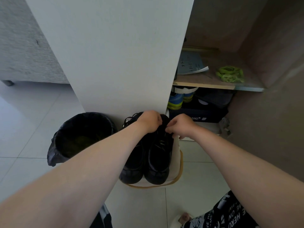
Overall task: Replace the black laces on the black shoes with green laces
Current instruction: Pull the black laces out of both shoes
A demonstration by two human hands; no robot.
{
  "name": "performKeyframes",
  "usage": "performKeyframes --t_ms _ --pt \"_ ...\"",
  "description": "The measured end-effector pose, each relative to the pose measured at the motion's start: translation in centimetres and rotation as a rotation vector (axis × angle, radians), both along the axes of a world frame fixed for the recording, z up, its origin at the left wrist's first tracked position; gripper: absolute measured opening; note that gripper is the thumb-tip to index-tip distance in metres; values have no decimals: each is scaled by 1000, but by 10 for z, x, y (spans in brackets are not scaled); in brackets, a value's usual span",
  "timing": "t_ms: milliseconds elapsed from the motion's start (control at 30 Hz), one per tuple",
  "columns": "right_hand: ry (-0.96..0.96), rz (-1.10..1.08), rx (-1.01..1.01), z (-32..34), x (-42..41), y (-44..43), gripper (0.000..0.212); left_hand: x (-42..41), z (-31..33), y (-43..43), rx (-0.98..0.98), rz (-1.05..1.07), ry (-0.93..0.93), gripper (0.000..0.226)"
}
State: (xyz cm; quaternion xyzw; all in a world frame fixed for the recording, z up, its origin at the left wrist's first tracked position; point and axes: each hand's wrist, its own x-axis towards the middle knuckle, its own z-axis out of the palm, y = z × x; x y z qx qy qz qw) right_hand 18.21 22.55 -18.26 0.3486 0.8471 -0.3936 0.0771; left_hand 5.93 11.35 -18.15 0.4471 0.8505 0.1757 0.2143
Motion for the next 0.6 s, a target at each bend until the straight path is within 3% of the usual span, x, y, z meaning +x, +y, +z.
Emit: performKeyframes --t_ms 233,433,500,600 --pt "-22 14 40 -4 -2 -4 11 -4 -3 -1 -4 -7 -72 24" --pt "206 -83 242 -4 -12 -9 5 1 0 0 -42 -98 -32 44" --pt "178 -87 207 -3 -14 -14 10 0 -3 0 -63 -130 5 37" --pt "-38 -93 79 5 -14 -13 19 -2 -5 0 -75 -145 44 26"
